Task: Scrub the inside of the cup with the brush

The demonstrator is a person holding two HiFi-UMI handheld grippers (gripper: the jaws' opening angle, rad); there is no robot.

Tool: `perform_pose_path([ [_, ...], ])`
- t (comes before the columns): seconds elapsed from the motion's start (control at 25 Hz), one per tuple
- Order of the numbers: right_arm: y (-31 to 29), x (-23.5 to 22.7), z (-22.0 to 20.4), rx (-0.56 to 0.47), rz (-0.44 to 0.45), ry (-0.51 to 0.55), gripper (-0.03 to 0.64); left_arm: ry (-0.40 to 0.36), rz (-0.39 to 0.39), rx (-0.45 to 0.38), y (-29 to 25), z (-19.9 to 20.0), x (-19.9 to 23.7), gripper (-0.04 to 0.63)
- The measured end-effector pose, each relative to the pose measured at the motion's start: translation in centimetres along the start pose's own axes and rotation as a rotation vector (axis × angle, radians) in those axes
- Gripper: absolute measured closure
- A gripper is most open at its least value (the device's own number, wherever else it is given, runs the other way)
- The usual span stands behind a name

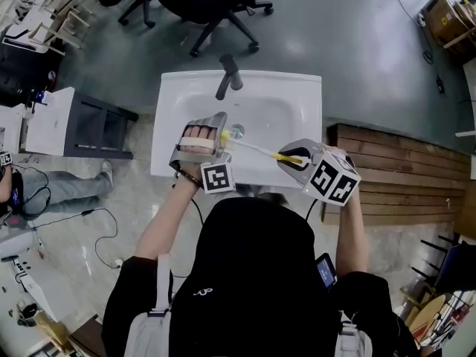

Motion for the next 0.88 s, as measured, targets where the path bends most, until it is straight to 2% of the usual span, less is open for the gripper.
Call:
perform_pose_path([
  [0.28,-0.5,0.0,0.0,-0.009,0.005,-0.006,0.565,-0.012,0.001,0.015,0.0,0.1,-0.1,0.327],
  [0.48,-0.5,-0.1,0.4,-0.046,0.006,-0.02,0.565,0.038,-0.051,0.0,-0.2,-0.3,-0.9,0.327],
  [0.68,-0.2,0.1,0.6,-0.103,-0.001,-0.063,0.565,0.028,-0.035,-0.024,0.0,-0.3,-0.5,0.327],
  [0.88,0.0,0.1,0.8,-0.118,-0.004,-0.069,0.565,0.054,-0.013,-0.052,-0.1,-0.3,-0.3,0.327],
])
Point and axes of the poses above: the fingertips, and each gripper's own axes: y backward along the fingers, x to its left, z out of its top, the point moved 2 cm from there along y, backward along the fingers, and after that the axes turned 4 degrees about -x, right-handed, at the moved point
